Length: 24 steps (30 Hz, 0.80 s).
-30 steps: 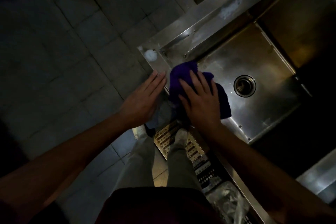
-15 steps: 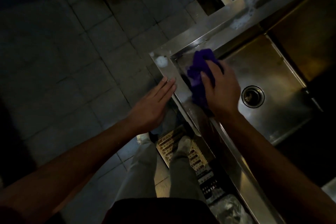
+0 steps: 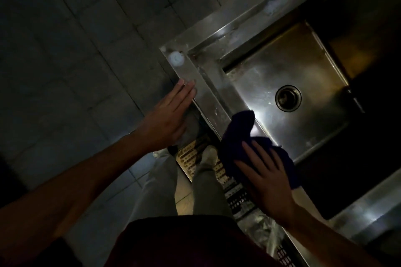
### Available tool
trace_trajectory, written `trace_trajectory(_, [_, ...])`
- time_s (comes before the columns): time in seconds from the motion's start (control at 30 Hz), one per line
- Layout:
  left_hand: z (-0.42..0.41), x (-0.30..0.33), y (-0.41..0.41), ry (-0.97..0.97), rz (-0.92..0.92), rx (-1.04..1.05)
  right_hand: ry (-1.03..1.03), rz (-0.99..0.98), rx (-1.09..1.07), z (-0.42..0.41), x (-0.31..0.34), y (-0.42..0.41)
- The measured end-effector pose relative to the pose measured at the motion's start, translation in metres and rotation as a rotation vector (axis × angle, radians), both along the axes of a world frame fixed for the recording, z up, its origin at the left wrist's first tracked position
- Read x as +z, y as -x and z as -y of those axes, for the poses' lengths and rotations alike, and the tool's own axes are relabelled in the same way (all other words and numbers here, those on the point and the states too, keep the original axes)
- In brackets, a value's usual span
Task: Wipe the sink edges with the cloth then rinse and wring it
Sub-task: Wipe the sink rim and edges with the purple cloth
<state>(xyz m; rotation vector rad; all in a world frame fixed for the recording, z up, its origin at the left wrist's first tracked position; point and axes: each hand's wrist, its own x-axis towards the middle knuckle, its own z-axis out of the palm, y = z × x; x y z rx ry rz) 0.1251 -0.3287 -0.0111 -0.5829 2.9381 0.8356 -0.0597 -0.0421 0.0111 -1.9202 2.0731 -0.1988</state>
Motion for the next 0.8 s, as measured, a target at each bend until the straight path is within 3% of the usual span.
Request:
trace_trajectory(0.5, [0.006,0.003,-0.003,0.071,0.052,-0.036,0.147,0.073,-0.058,0.139,-0.009,0.008])
trace_trajectory(0.8, [0.002,0.007,-0.003,0.058,0.077,-0.021,0.106,0.117,0.041,0.013,0.003,0.028])
